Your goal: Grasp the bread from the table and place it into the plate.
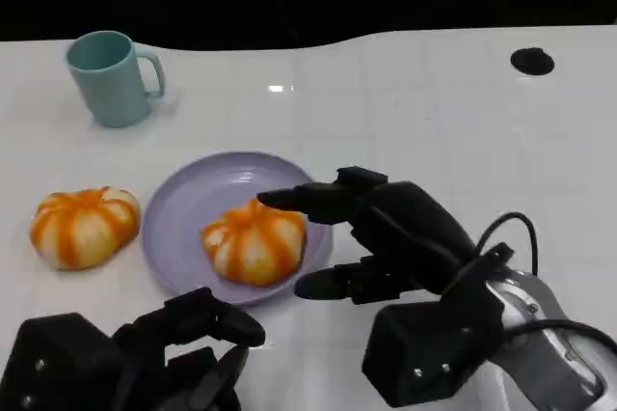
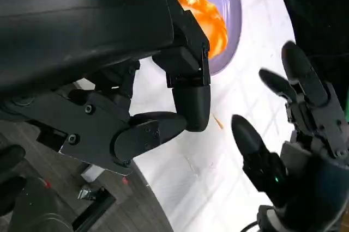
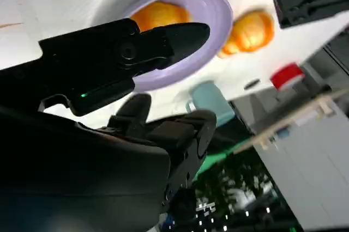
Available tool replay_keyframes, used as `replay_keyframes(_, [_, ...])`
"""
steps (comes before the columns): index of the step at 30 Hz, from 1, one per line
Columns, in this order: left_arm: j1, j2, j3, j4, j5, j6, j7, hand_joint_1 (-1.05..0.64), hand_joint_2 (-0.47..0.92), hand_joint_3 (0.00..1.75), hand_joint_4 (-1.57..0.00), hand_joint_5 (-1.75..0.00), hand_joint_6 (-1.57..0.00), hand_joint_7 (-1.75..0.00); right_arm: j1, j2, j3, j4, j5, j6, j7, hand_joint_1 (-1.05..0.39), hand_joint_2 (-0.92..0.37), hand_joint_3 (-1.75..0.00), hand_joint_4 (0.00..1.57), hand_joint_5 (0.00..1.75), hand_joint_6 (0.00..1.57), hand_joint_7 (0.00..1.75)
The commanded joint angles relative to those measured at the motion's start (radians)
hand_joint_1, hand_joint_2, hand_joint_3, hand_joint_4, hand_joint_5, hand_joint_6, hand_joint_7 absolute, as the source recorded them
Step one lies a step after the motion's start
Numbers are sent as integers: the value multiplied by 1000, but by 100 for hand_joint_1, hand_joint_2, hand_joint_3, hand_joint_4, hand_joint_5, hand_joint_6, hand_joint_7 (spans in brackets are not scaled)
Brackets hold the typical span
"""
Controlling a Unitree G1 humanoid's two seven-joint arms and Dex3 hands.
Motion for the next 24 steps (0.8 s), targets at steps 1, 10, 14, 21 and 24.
replay_keyframes(1, [-2,5,3,6,9,-8,9,-29,75,81,-72,-175,-62,-132,58,-14,-50,-44,45,-43,-30,-39,-82,-38,54,137,59,83])
replay_keyframes(10, [-5,9,12,0,-8,15,3,-29,74,81,-72,-175,-62,-132,164,-59,-116,-141,119,-119,-2,-25,-47,-110,65,169,69,122])
replay_keyframes(14, [-6,9,15,1,-15,17,0,-29,74,80,-71,-175,-62,-132,229,-96,-151,-195,158,-147,22,-21,-45,-112,72,164,74,123])
replay_keyframes(21, [-4,22,17,4,-12,9,-9,-31,75,78,-68,-175,-63,-131,350,-153,-214,-282,175,-166,36,-21,-37,-121,82,172,78,131])
replay_keyframes(24, [-7,21,19,-3,-19,28,-4,-31,75,77,-68,-175,-63,-132,390,-169,-242,-308,180,-160,42,-21,-35,-123,82,170,79,132])
